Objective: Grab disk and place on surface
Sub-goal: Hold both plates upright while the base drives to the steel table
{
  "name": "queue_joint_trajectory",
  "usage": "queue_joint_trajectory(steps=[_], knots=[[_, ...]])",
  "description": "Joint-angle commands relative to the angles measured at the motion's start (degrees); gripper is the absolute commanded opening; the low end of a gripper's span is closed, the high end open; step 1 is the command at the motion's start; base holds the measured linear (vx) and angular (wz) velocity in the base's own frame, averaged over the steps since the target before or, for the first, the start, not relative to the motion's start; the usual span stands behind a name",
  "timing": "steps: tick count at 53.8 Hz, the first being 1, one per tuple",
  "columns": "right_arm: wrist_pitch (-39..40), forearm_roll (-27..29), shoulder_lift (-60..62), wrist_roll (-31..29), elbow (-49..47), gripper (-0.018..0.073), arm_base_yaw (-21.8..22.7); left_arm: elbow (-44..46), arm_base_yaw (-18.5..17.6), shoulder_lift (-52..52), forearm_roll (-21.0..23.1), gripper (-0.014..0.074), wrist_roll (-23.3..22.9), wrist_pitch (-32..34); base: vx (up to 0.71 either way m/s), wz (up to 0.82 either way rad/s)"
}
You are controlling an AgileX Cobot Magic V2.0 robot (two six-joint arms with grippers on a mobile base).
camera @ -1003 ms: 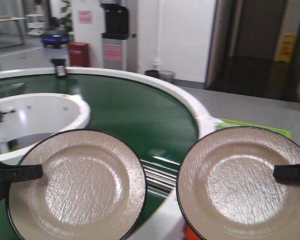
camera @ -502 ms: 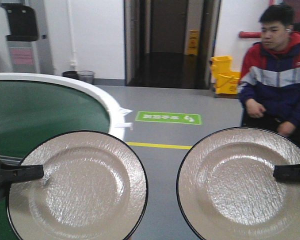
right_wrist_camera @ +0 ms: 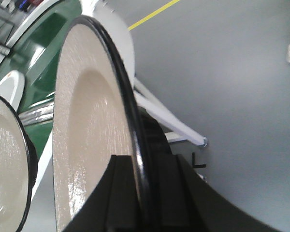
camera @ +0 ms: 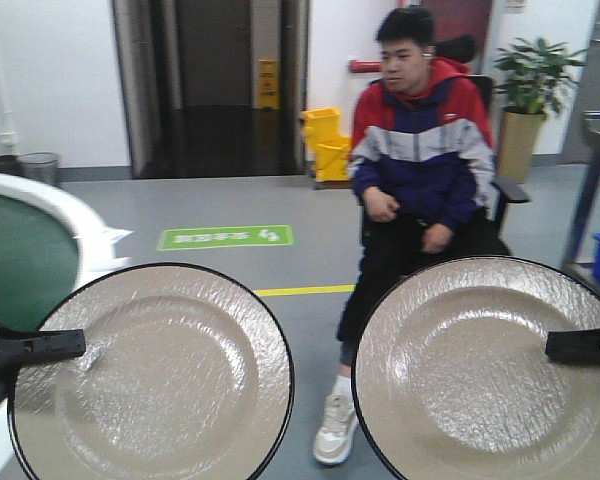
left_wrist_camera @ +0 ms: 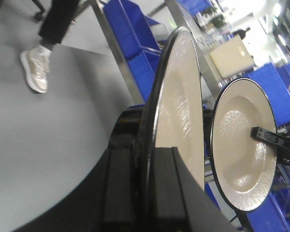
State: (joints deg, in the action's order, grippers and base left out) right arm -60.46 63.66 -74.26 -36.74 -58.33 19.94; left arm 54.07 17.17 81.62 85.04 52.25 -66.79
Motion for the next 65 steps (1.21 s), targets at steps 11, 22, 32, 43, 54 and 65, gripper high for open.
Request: queue_joint_trajectory(steps=[11,22,32,43,54,65], knots=[[0.1,6.9,2.1,0.0,-1.8,-0.0009,0.3,1.7,-0.3,-2.1,8.1,-0.0001,-0.9,-4.9,0.16,-0.62],[0.1,6.9,2.1,0.0,-1.8,-0.0009,0.3,1.7,-0.3,-2.1,8.1,-0.0001,-0.9,-4.8,0.23,-0.69],[0.1,6.9,2.1,0.0,-1.8,-0.0009,0.3,1.7,-0.3,-2.1,8.1,-0.0001,-0.9,-4.7,0.27,-0.57],[0.0,6.9,2.1,0.0,-1.8,-0.0009,0.3,1.7,-0.3,-2.1,8.1,-0.0001,-0.9,-4.7,0.32,-0.37],[-0.4,6.9,2.1,0.0,-1.8,-0.0009,0.3,1.7,-0.3,-2.1,8.1,-0.0001,-0.9,-4.7,0.38,-0.19],[-0.4,6.9,2.1,0.0,-1.8,-0.0009,0.3,1.7,-0.3,-2.1,8.1,-0.0001,-0.9,-4.7,0.43,-0.13]])
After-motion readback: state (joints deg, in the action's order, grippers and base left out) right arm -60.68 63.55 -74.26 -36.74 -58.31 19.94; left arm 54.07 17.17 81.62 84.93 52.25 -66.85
